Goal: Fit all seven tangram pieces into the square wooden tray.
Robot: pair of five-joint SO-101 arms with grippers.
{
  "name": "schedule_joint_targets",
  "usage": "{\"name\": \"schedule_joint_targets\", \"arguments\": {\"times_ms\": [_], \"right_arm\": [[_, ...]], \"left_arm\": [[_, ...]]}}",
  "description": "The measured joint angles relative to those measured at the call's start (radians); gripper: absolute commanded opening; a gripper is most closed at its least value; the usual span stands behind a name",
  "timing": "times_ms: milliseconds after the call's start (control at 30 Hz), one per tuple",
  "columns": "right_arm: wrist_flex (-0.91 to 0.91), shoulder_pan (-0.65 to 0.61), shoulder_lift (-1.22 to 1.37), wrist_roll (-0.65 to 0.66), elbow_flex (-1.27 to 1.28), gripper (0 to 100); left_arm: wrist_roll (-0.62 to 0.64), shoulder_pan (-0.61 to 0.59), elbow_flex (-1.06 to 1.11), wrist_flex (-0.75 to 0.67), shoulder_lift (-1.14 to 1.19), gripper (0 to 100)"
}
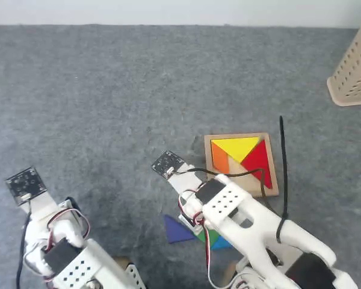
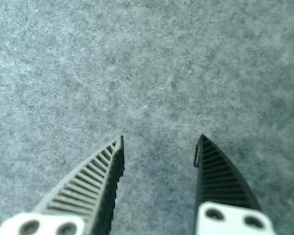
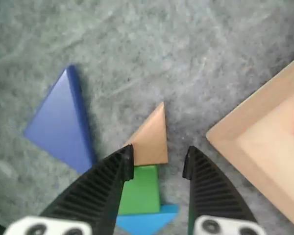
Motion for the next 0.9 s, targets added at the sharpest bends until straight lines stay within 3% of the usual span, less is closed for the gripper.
{"name": "schedule_joint_targets", "arguments": {"times_ms": [400, 633, 900], "right_arm": [[-0.075, -0.006, 0.144, -0.068, -0.023, 21.3], [-0.061, 0.005, 0.235, -0.069, -0.1, 7.7], [-0.061, 0.041, 0.241, -0.031, -0.121, 0.9]], "left_arm": [[0.0, 0.0, 0.0, 0.0, 0.0, 23], [0.0, 0.0, 0.0, 0.0, 0.0, 23], [0.0, 0.0, 0.0, 0.0, 0.0, 23]]}}
